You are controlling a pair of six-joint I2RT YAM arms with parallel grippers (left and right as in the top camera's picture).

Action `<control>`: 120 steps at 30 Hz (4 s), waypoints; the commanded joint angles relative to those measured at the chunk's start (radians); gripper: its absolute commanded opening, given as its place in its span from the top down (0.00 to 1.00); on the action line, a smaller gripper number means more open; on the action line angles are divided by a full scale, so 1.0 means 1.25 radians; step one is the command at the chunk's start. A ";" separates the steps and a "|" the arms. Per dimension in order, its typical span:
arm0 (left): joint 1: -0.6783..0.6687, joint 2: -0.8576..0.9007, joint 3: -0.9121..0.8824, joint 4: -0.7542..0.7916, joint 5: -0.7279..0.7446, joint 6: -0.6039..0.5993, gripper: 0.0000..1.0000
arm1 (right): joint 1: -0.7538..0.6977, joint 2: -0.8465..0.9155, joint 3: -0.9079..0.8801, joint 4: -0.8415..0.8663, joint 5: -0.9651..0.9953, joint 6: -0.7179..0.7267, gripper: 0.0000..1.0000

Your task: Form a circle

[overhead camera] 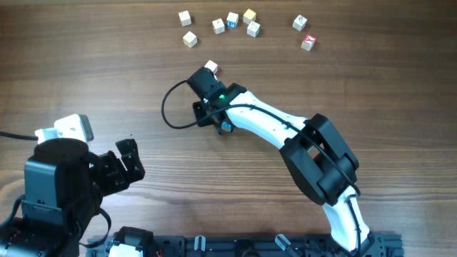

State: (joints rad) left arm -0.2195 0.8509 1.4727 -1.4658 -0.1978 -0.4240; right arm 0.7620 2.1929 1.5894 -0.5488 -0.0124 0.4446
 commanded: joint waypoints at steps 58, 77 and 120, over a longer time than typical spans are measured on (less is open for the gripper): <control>0.005 -0.001 -0.001 0.002 -0.010 -0.005 0.00 | -0.002 0.007 0.010 0.025 0.118 0.078 0.96; 0.005 -0.001 -0.001 0.002 -0.010 -0.005 0.00 | -0.002 -0.058 0.084 0.027 0.144 0.045 0.95; 0.005 -0.001 -0.001 0.002 -0.010 -0.005 0.00 | -0.042 -0.124 -0.088 -0.097 0.135 0.184 0.95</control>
State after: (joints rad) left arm -0.2195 0.8509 1.4727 -1.4658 -0.1978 -0.4240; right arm 0.7071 2.0380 1.4860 -0.6743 0.1795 0.6968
